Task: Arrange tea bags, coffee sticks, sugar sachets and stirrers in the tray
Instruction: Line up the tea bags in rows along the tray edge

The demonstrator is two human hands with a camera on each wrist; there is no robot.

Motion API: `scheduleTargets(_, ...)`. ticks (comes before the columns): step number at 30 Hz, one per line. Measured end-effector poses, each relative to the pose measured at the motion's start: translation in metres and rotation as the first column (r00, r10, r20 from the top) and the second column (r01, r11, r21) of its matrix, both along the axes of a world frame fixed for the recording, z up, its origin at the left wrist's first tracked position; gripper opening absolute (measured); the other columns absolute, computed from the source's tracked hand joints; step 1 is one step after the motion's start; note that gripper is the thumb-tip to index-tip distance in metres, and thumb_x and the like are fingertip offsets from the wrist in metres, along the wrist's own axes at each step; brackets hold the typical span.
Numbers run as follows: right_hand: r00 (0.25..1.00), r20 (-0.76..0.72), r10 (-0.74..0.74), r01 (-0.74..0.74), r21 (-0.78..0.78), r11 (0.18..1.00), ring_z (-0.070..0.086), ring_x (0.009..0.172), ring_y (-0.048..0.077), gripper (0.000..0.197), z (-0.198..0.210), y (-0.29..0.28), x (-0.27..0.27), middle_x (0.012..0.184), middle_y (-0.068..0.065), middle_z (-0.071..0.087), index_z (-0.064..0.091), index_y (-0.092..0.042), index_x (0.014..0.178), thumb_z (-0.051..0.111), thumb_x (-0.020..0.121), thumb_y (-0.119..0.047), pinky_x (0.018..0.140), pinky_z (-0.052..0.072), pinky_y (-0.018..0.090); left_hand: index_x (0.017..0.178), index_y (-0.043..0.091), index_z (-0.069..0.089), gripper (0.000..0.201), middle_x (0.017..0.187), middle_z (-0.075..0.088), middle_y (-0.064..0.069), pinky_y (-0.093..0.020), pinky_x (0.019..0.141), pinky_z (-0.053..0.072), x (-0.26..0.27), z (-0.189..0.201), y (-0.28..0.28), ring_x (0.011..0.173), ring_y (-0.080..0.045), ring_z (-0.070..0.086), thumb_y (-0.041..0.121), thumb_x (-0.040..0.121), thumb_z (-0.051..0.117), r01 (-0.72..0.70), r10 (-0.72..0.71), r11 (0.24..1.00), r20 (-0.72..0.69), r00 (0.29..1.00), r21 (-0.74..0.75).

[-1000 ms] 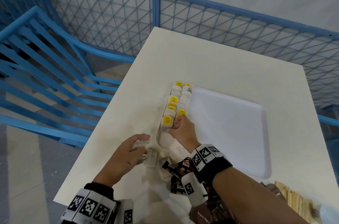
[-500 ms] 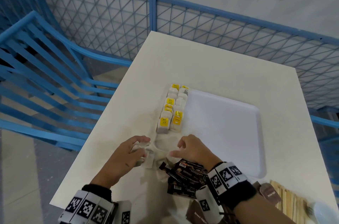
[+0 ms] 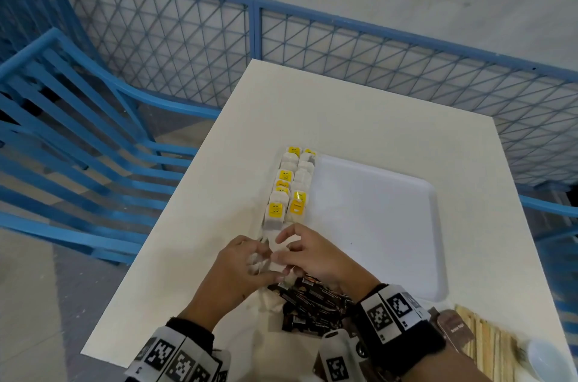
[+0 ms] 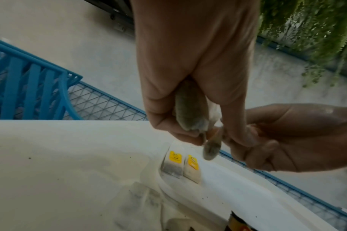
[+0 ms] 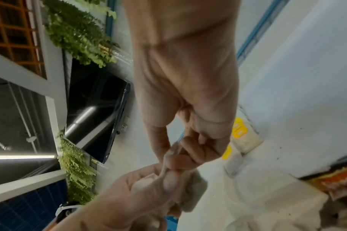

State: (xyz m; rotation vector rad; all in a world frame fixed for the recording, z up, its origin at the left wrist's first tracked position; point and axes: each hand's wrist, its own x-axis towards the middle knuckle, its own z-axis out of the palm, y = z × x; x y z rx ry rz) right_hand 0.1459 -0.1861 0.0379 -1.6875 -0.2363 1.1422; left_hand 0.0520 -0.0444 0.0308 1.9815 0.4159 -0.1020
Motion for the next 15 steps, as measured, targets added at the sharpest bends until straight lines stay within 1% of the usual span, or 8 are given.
scheduleTargets(3,0.999,-0.038,0.002,0.001,0.076,0.997,0.053,0.05,0.001,0.02,0.002,0.001,-0.003,0.065,-0.001,0.06,0.052,-0.011,0.105,0.063,0.088,-0.016,0.05,0.037,0.014,0.076,0.038,0.059,0.032,0.087,0.057,0.006,-0.007,0.068,0.04,-0.002,-0.005,0.0,0.086,0.002,0.055,0.016,0.071,0.08,0.013,-0.02,0.996,0.074,0.997,0.085)
scheduleTargets(4,0.999,-0.048,-0.014,0.019,0.103,0.995,0.052,0.051,0.0,0.018,0.001,0.001,-0.003,0.067,-0.001,0.062,0.054,-0.011,0.104,0.061,0.089,-0.018,0.05,0.037,0.014,0.076,0.035,0.06,0.026,0.086,0.058,0.005,-0.007,0.066,0.04,-0.002,-0.005,0.001,0.084,0.001,0.055,0.016,0.074,0.077,0.005,-0.011,0.997,0.073,0.997,0.083)
scheduleTargets(5,0.998,-0.056,-0.036,0.043,0.126,0.991,0.053,0.054,0.001,0.016,0.001,0.001,-0.003,0.073,0.002,0.064,0.055,-0.012,0.103,0.06,0.09,-0.02,0.052,0.037,0.014,0.075,0.029,0.062,0.018,0.084,0.058,0.003,-0.008,0.064,0.04,-0.003,-0.005,0.003,0.081,-0.002,0.055,0.017,0.076,0.075,-0.013,0.009,0.998,0.061,0.998,0.062)
scheduleTargets(7,0.996,-0.048,-0.069,0.076,0.162,0.984,0.054,0.062,0.005,0.015,-0.003,-0.002,-0.003,0.089,0.009,0.065,0.055,-0.016,0.103,0.059,0.09,-0.022,0.057,0.039,0.017,0.075,0.019,0.063,0.01,0.079,0.058,0.0,-0.015,0.06,0.04,-0.004,-0.007,0.008,0.069,-0.01,0.054,0.017,0.081,0.07,-0.046,0.046,0.999,0.023,0.999,0.007)
scheduleTargets(8,0.998,-0.022,-0.063,0.066,0.164,0.984,0.054,0.067,0.006,0.018,-0.006,-0.003,-0.002,0.092,0.008,0.064,0.054,-0.018,0.106,0.06,0.089,-0.021,0.06,0.041,0.018,0.075,0.019,0.062,0.01,0.076,0.058,0.0,-0.017,0.058,0.04,-0.004,-0.007,0.009,0.063,-0.01,0.053,0.015,0.084,0.067,-0.056,0.056,0.998,-0.004,0.998,-0.02)
scheduleTargets(11,0.99,0.114,0.082,-0.091,0.076,0.993,0.057,0.082,0.009,0.029,-0.014,-0.006,-0.002,0.099,-0.001,0.062,0.054,-0.024,0.109,0.067,0.084,-0.017,0.074,0.048,0.023,0.088,0.015,0.065,0.002,0.068,0.06,0.003,-0.016,0.053,0.042,-0.005,-0.007,0.013,0.055,-0.005,0.051,0.015,0.087,0.063,-0.113,0.1,0.977,-0.083,0.992,-0.181)
scheduleTargets(13,0.978,0.153,0.139,-0.145,0.028,0.989,0.058,0.082,0.011,0.021,-0.02,-0.005,-0.003,0.095,-0.001,0.064,0.059,-0.024,0.1,0.069,0.083,-0.017,0.077,0.05,0.028,0.093,0.014,0.067,0.009,0.062,0.061,0.004,-0.016,0.052,0.043,-0.004,-0.007,0.014,0.055,-0.005,0.051,0.021,0.087,0.065,-0.129,0.097,0.948,-0.122,0.988,-0.29)
scheduleTargets(15,0.984,0.145,0.105,-0.112,0.037,0.993,0.057,0.076,0.014,0.011,-0.025,-0.002,-0.005,0.086,0.001,0.064,0.062,-0.022,0.089,0.07,0.082,-0.016,0.075,0.049,0.031,0.089,0.018,0.068,0.013,0.061,0.06,0.005,-0.017,0.054,0.043,-0.002,-0.006,0.014,0.059,-0.008,0.051,0.03,0.083,0.068,-0.132,0.089,0.931,-0.137,0.987,-0.341)
